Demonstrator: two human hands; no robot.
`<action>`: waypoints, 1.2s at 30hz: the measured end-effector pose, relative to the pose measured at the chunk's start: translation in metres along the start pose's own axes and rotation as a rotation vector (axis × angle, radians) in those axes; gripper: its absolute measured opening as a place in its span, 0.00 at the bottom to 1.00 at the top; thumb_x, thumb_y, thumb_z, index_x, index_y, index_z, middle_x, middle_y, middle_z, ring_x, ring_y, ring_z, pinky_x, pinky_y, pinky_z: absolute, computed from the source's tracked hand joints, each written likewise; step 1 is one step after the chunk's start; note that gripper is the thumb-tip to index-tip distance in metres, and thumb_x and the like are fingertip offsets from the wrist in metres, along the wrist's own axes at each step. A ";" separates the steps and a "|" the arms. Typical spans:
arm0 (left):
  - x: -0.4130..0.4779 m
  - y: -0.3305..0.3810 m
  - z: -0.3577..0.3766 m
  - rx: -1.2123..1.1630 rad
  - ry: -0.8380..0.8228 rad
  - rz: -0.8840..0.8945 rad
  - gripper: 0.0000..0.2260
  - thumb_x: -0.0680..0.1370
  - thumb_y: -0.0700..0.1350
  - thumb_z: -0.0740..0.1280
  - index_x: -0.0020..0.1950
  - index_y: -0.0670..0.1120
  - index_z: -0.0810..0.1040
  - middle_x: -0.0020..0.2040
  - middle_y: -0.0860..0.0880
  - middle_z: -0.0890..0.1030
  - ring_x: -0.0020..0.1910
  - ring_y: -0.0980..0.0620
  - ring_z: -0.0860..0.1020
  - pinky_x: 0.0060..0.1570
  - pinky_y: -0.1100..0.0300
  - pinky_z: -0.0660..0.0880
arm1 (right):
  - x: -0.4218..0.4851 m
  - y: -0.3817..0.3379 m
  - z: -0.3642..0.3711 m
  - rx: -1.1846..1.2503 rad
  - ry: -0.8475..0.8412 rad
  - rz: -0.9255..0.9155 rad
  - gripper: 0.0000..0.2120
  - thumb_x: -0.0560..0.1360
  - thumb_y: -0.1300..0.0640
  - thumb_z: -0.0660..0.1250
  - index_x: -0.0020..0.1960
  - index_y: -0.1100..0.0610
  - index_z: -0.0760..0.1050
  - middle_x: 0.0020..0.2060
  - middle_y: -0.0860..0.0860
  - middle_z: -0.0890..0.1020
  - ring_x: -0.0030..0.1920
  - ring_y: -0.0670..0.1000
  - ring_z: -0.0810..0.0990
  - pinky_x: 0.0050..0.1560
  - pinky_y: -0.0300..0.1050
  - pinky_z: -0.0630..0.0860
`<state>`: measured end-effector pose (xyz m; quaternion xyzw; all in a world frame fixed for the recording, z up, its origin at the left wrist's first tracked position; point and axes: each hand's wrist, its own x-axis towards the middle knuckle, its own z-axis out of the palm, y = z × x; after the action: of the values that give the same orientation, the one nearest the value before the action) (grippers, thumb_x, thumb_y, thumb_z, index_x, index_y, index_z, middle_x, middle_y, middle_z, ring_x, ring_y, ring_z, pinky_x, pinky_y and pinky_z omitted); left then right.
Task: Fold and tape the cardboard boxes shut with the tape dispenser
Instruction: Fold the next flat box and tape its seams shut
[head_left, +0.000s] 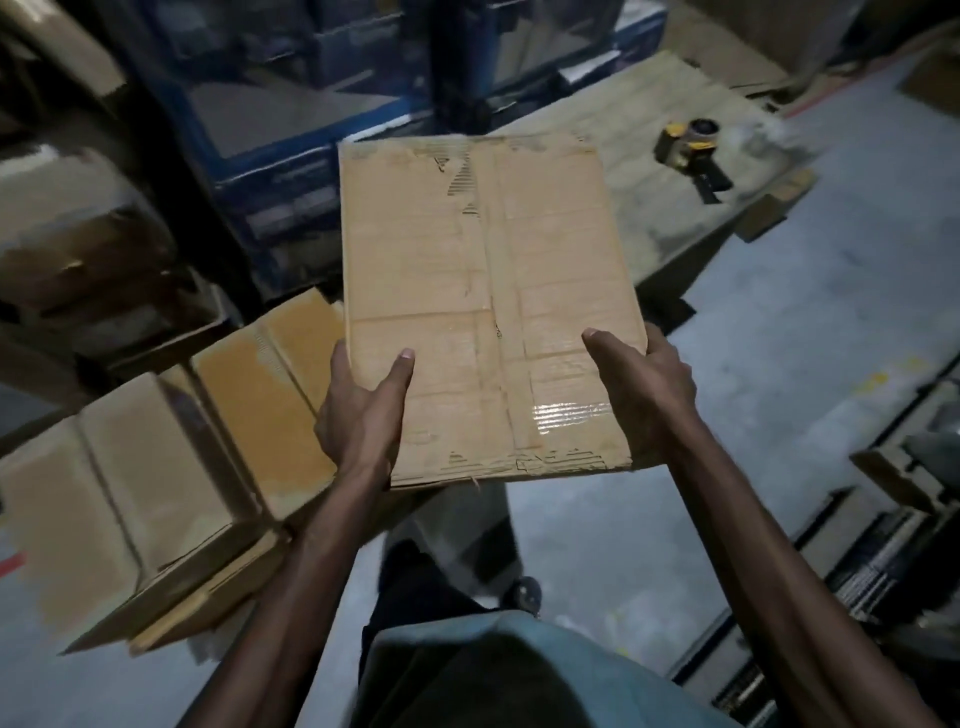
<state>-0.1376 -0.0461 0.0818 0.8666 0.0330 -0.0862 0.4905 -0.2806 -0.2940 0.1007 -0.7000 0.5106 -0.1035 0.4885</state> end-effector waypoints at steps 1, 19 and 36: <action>-0.002 0.009 0.019 0.011 -0.016 0.009 0.28 0.75 0.67 0.70 0.73 0.61 0.70 0.63 0.55 0.82 0.61 0.43 0.79 0.55 0.55 0.69 | 0.012 0.007 -0.013 -0.012 0.015 0.006 0.33 0.68 0.29 0.69 0.70 0.39 0.69 0.56 0.45 0.82 0.53 0.53 0.82 0.56 0.59 0.81; 0.098 0.115 0.314 0.048 -0.159 -0.117 0.25 0.75 0.65 0.70 0.69 0.59 0.72 0.54 0.55 0.81 0.56 0.43 0.81 0.59 0.45 0.77 | 0.327 0.035 -0.101 -0.214 0.036 0.095 0.39 0.67 0.19 0.61 0.67 0.43 0.71 0.57 0.50 0.83 0.55 0.57 0.81 0.59 0.60 0.79; 0.223 0.196 0.414 -0.293 -0.059 -0.379 0.35 0.65 0.68 0.80 0.69 0.64 0.75 0.57 0.62 0.84 0.60 0.54 0.82 0.66 0.47 0.77 | 0.581 -0.105 -0.056 -0.498 -0.094 -0.226 0.37 0.71 0.20 0.56 0.66 0.46 0.71 0.56 0.55 0.83 0.56 0.62 0.80 0.54 0.56 0.73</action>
<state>0.0605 -0.5075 -0.0017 0.7617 0.1928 -0.1962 0.5867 0.0134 -0.8002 0.0061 -0.8551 0.4157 0.0038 0.3100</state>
